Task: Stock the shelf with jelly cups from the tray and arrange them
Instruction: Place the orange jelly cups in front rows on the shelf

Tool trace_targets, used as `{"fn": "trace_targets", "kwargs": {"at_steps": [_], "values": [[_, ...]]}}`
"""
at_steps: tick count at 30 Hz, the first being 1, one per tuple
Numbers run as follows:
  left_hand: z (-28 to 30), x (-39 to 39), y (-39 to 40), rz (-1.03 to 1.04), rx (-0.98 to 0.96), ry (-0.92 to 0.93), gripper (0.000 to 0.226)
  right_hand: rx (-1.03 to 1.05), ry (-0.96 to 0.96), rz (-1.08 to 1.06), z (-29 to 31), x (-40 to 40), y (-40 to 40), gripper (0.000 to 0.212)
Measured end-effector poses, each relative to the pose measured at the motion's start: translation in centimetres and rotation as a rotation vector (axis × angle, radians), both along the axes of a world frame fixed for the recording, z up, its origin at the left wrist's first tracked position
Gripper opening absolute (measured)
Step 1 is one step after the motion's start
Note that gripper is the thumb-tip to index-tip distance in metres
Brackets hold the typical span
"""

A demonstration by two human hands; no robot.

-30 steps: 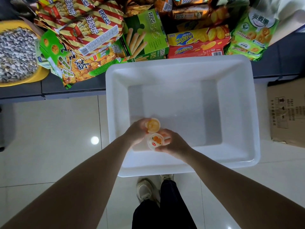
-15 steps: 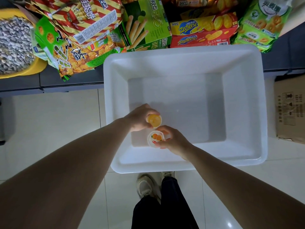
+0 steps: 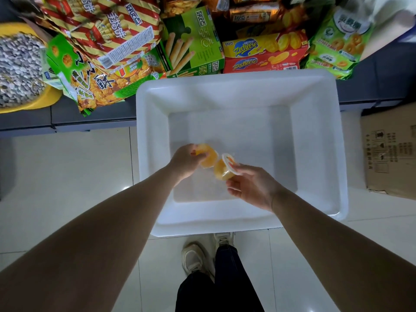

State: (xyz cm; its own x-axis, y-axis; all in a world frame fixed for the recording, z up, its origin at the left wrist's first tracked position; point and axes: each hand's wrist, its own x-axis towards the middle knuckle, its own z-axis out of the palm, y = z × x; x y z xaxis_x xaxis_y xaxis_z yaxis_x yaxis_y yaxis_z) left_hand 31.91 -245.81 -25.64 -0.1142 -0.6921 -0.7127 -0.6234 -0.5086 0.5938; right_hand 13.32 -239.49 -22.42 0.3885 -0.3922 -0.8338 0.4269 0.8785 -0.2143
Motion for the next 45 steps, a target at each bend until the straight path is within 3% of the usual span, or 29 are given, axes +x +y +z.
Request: {"fn": "trace_targets", "kwargs": {"at_steps": [3,7,13,20,27,34,39,45], "values": [[2.3,0.0,0.4,0.346,0.093,0.166,0.025,-0.034,0.012,-0.079,1.6,-0.6,-0.9,0.039],[5.8,0.4,1.3,0.712,0.217,0.327,0.034,-0.079,0.003,-0.217,4.7,-0.6,-1.7,0.026],[11.7,-0.1,2.0,0.918,0.326,0.477,0.038,-0.118,0.006,-0.332,9.8,-0.7,-2.7,0.014],[19.4,-2.4,1.8,0.894,0.273,0.616,0.027,-0.258,0.012,-0.373,17.9,-1.6,-3.6,0.026],[24.6,-3.5,2.8,0.827,0.269,0.683,0.04,-0.365,0.112,-0.355,23.6,-2.8,-2.4,0.023],[28.3,-3.2,4.2,0.765,0.242,0.768,0.02,-0.551,0.179,-0.217,26.3,-3.9,0.5,0.042],[32.9,-3.0,4.1,0.656,0.213,0.795,0.009,-0.635,0.358,-0.182,29.8,-4.9,1.6,0.038],[43.3,-4.9,3.7,0.508,0.118,0.818,0.011,-0.796,0.547,-0.168,39.6,-6.9,2.3,0.048]]}}
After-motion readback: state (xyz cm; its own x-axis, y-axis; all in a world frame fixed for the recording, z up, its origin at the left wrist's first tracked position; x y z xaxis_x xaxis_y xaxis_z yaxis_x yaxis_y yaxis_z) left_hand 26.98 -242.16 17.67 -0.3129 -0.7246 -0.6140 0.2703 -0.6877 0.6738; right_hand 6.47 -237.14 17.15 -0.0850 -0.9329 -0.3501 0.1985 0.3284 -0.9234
